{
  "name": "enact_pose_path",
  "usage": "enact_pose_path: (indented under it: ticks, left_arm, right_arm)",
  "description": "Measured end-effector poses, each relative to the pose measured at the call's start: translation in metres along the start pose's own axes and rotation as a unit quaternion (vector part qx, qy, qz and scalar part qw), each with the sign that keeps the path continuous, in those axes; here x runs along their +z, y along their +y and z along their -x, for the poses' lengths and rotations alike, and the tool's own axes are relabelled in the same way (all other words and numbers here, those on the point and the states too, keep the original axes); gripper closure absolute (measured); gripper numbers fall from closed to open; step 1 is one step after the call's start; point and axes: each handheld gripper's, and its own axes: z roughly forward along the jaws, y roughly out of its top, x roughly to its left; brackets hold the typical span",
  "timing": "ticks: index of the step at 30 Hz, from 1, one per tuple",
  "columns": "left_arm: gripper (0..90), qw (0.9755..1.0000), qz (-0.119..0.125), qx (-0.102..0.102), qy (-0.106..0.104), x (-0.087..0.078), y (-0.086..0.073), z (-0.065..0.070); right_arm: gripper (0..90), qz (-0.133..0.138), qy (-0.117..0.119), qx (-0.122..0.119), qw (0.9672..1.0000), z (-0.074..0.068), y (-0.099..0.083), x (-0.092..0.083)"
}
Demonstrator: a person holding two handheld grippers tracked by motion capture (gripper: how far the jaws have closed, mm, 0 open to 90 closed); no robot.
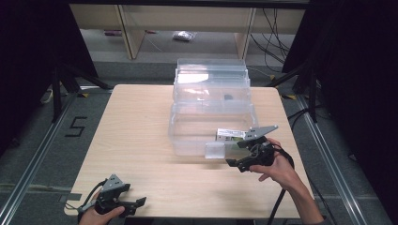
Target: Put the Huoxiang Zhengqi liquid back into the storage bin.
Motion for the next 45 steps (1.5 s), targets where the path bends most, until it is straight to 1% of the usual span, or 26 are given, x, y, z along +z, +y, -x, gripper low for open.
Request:
enact_pose_path:
  ticks: [2, 3, 4, 6, 7, 8, 10, 11, 12, 15, 16, 17, 18, 22, 23, 25, 26, 27, 31, 32, 35, 38, 39, 42, 43, 45]
  left_arm:
    - [14.8, 1.0, -0.006, 0.0, -0.004, -0.001, 0.0, 0.0]
    - [14.8, 1.0, 0.001, 0.0, 0.0, 0.0, 0.0, 0.0]
    - [14.8, 1.0, 0.0, -0.001, 0.001, 0.0, 0.0, 0.0]
    - [14.8, 1.0, 0.0, 0.0, 0.001, 0.0, 0.0, 0.0]
    - [14.8, 1.0, 0.0, -0.001, 0.001, 0.0, 0.0, 0.0]
    - [14.8, 1.0, 0.0, 0.0, 0.0, 0.0, 0.0, 0.0]
    - [14.8, 1.0, 0.0, 0.0, 0.001, 0.0, 0.0, 0.0]
    - [14.8, 1.0, 0.0, -0.001, 0.001, 0.0, 0.0, 0.0]
    - [14.8, 1.0, 0.0, -0.001, 0.001, 0.0, 0.0, 0.0]
    - [14.8, 1.0, 0.0, -0.001, 0.001, 0.0, 0.0, 0.0]
    - [14.8, 1.0, -0.005, -0.004, -0.001, -0.001, 0.0, -0.001]
    - [14.8, 1.0, -0.005, 0.001, -0.002, -0.001, 0.0, -0.001]
    - [14.8, 1.0, 0.001, -0.002, -0.001, 0.0, 0.0, 0.0]
    - [14.8, 1.0, -0.002, -0.001, 0.0, -0.001, 0.0, 0.0]
    - [14.8, 1.0, -0.005, 0.0, -0.005, -0.001, 0.0, -0.001]
    - [14.8, 0.9999, -0.011, 0.013, 0.0, -0.002, 0.0, -0.002]
    - [14.8, 0.9999, -0.011, 0.013, 0.0, -0.002, 0.0, -0.002]
    - [14.8, 0.9998, -0.013, 0.013, 0.001, -0.002, 0.0, -0.002]
    - [14.8, 0.9998, -0.016, 0.014, -0.003, -0.002, 0.001, -0.002]
    - [14.8, 0.9998, -0.015, 0.015, -0.004, -0.002, 0.0, -0.002]
    - [14.8, 0.9998, -0.013, 0.014, 0.003, -0.002, 0.0, -0.003]
    - [14.8, 0.9997, -0.015, 0.019, -0.001, -0.003, 0.0, -0.003]
    - [14.8, 0.9997, -0.018, 0.019, -0.001, -0.003, 0.001, -0.002]
    - [14.8, 0.9997, -0.017, 0.019, -0.001, -0.002, 0.001, -0.002]
    - [14.8, 0.9997, -0.018, 0.019, -0.001, -0.003, 0.001, -0.002]
    - [14.8, 0.9997, -0.018, 0.019, 0.0, -0.002, 0.001, -0.002]
  right_arm:
    - [18.7, -0.001, -0.003, -0.001, 1.0, -0.002, -0.001, -0.001]
    - [18.4, 0.001, -0.006, -0.01, 0.9999, -0.002, -0.002, 0.0]
    - [18.1, 0.0, -0.003, 0.0, 1.0, -0.005, -0.003, 0.0]
    - [18.1, 0.002, -0.001, -0.008, 1.0, -0.007, -0.004, 0.001]
    - [18.1, -0.004, 0.0, -0.005, 1.0, -0.008, -0.005, 0.002]
    - [18.1, 0.003, -0.002, -0.005, 1.0, -0.009, -0.006, 0.003]
    - [17.9, -0.004, -0.002, -0.003, 1.0, -0.011, -0.007, 0.003]
    - [17.8, 0.001, -0.001, -0.004, 1.0, -0.011, -0.008, 0.005]
    - [17.6, -0.007, 0.002, -0.007, 1.0, -0.011, -0.009, 0.005]
    - [17.6, -0.002, -0.003, -0.004, 1.0, -0.012, -0.011, 0.006]
    - [20.6, 0.005, -0.003, -0.009, 0.9999, -0.013, -0.014, 0.007]
    - [20.1, 0.006, -0.006, -0.009, 0.9999, -0.014, -0.015, 0.007]
    - [18.5, 0.003, -0.004, 0.0, 1.0, -0.016, -0.017, 0.008]
    - [18.0, -0.003, -0.001, 0.004, 1.0, -0.019, -0.025, 0.015]
    - [17.8, -0.006, 0.0, 0.009, 0.9999, -0.021, -0.028, 0.018]
    - [17.3, -0.012, 0.001, 0.013, 0.9998, -0.021, -0.03, 0.02]
    - [17.1, -0.016, 0.002, 0.009, 0.9998, -0.02, -0.031, 0.02]
    - [17.0, -0.014, 0.003, 0.018, 0.9997, -0.021, -0.033, 0.02]
    - [17.0, -0.008, 0.002, 0.012, 0.9999, -0.021, -0.036, 0.02]
    - [16.9, 0.002, -0.004, 0.017, 0.9999, -0.021, -0.039, 0.02]
    - [16.9, 0.001, -0.007, 0.022, 0.9997, -0.019, -0.045, 0.022]
    - [16.9, -0.001, -0.013, 0.037, 0.9992, -0.02, -0.052, 0.022]
    - [16.9, 0.005, -0.014, 0.038, 0.9992, -0.02, -0.054, 0.022]
    - [16.9, -0.003, -0.016, 0.042, 0.999, -0.02, -0.056, 0.022]
    - [16.9, -0.002, -0.015, 0.054, 0.9984, -0.022, -0.058, 0.022]
    - [16.9, -0.003, -0.011, 0.051, 0.9986, -0.021, -0.06, 0.021]
